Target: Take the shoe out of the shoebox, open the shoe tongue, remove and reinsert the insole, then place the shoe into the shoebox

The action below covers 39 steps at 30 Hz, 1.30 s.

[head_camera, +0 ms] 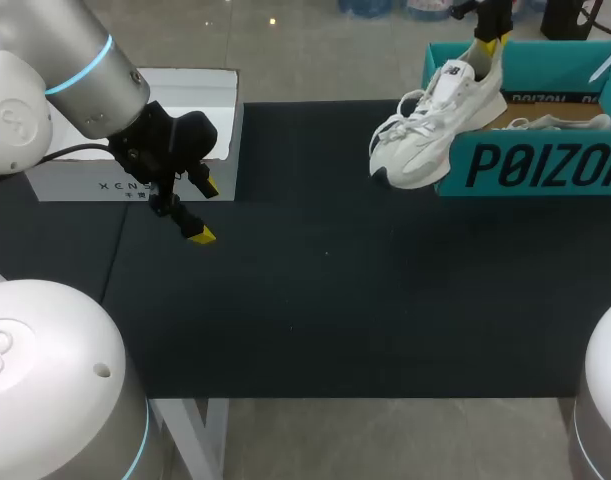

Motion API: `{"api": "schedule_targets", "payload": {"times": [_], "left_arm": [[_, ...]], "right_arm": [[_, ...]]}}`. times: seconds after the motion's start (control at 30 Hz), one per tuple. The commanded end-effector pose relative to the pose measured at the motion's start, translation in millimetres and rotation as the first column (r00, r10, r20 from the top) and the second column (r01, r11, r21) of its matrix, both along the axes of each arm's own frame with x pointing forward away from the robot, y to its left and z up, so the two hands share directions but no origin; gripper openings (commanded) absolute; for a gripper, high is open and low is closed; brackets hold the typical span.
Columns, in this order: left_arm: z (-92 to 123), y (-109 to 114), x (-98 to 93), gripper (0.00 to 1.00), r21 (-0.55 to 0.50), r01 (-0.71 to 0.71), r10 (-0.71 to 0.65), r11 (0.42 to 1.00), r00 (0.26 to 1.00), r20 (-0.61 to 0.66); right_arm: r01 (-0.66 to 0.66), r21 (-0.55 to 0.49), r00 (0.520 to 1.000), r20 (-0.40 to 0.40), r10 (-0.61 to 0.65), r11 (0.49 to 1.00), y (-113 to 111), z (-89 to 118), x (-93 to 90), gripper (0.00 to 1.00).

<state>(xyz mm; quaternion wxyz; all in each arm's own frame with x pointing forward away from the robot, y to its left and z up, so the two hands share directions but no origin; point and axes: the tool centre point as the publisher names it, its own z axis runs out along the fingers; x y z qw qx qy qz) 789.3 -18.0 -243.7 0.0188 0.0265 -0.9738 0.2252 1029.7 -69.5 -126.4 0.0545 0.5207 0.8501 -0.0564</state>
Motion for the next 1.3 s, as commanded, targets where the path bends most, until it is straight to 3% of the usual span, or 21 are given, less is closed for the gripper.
{"api": "schedule_targets", "payload": {"times": [0.03, 0.37, 0.63, 0.87, 1.3], "left_arm": [[-0.1, -0.6, 0.4, 1.0, 0.004, 0.0, 0.0, 1.0, 1.0, 0.0], [-0.1, -0.6, 0.4, 1.0, 0.004, 0.0, 0.0, 1.0, 1.0, 0.0], [-0.1, -0.6, 0.4, 1.0, 0.004, 0.0, 0.0, 1.0, 1.0, 0.0], [-0.1, -0.6, 0.4, 1.0, 0.004, 0.0, 0.0, 1.0, 1.0, 0.0], [-0.1, -0.6, 0.4, 1.0, 0.004, 0.0, 0.0, 1.0, 1.0, 0.0]], "right_arm": [[0.105, 0.053, 0.994, -0.019, -0.104, 0.993, -47.6, 10.3, 25.3, 0.0], [0.403, 0.121, 0.915, -0.035, -0.402, 0.907, -155.3, 8.0, 73.0, 0.0], [0.555, 0.135, 0.828, 0.004, -0.561, 0.821, -205.6, -0.8, 88.7, 0.0], [0.642, 0.136, 0.752, 0.079, -0.654, 0.754, -223.8, -16.5, 88.1, 0.0], [0.636, 0.146, 0.752, 0.103, -0.651, 0.758, -223.3, -19.2, 85.9, 0.0]]}}
